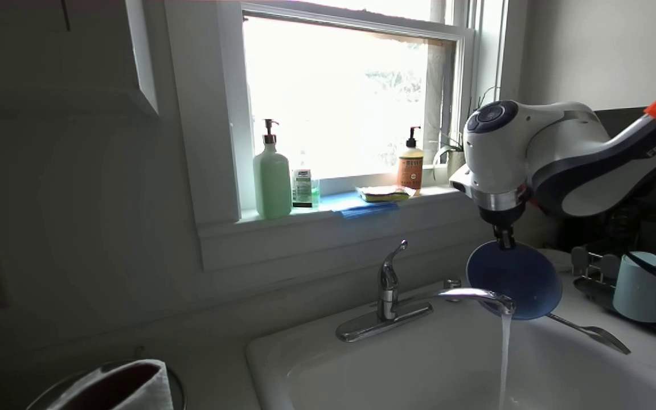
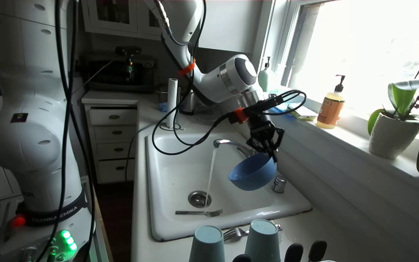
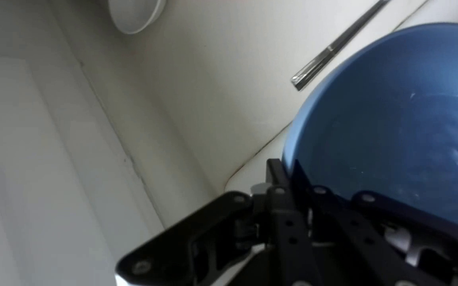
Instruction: Put the blue bowl under the running water, pour the water in the sink, put the blue bowl under the running water again, pour the water in the sink and then put the bowl back on the counter
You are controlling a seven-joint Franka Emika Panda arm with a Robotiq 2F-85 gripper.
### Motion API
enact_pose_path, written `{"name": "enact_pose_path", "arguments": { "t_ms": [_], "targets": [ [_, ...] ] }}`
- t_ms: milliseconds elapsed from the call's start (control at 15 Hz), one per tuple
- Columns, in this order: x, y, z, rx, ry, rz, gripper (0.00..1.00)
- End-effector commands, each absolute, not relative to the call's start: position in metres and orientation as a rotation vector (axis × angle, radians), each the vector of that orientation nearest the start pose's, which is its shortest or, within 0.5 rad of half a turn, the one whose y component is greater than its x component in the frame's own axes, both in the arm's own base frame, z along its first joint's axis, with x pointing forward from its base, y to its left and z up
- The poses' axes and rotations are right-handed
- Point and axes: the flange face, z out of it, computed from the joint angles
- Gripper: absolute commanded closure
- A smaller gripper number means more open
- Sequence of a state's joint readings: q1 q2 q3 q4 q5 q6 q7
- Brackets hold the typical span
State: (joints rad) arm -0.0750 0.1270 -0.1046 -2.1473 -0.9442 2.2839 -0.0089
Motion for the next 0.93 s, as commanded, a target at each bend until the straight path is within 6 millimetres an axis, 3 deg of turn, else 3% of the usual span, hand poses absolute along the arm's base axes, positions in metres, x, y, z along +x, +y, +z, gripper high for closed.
{"name": "enact_pose_path", "arguments": {
  "t_ms": [0,867],
  "targets": [
    [0.535,-0.104,0.364,2.218,0.635,0.043,0.99],
    [0.488,-0.082,0.38,1.911,0.691,0.315,0.99]
  ]
}}
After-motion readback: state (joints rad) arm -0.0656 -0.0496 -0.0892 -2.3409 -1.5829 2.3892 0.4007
